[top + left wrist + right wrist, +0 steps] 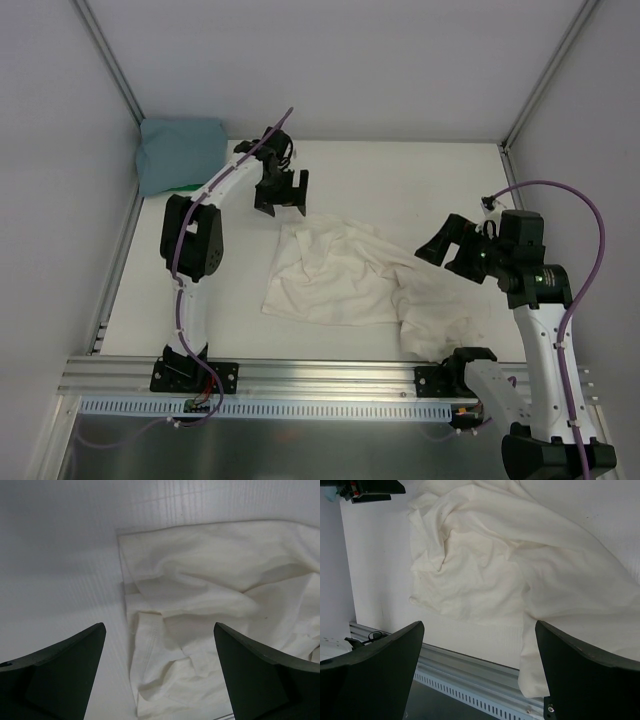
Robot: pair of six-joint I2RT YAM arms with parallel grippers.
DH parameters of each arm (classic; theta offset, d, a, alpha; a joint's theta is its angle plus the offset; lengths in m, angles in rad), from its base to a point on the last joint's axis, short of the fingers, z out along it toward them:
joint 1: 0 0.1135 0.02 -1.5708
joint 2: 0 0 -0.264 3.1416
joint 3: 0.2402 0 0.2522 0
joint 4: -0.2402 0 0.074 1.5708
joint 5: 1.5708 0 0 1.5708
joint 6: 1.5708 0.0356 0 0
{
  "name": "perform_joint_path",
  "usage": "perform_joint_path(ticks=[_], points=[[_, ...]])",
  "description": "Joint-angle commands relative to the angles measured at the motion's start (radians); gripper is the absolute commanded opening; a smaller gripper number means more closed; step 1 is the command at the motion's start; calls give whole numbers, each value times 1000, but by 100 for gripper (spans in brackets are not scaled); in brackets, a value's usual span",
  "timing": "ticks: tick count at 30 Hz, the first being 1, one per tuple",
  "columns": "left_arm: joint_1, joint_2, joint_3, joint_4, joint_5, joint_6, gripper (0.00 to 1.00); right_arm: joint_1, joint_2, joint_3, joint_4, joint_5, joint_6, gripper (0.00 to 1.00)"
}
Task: Fold and stack the t-shirts
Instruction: Flatten out the tshirt
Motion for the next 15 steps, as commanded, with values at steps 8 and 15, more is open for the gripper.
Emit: perform_joint_path(ticks=[8, 15], points=[[23, 30, -20, 8, -9, 28, 91, -6, -32, -15, -1, -9, -16, 99], [23, 80, -40, 43, 33, 3, 89, -8, -42, -24, -7, -12, -15, 100]])
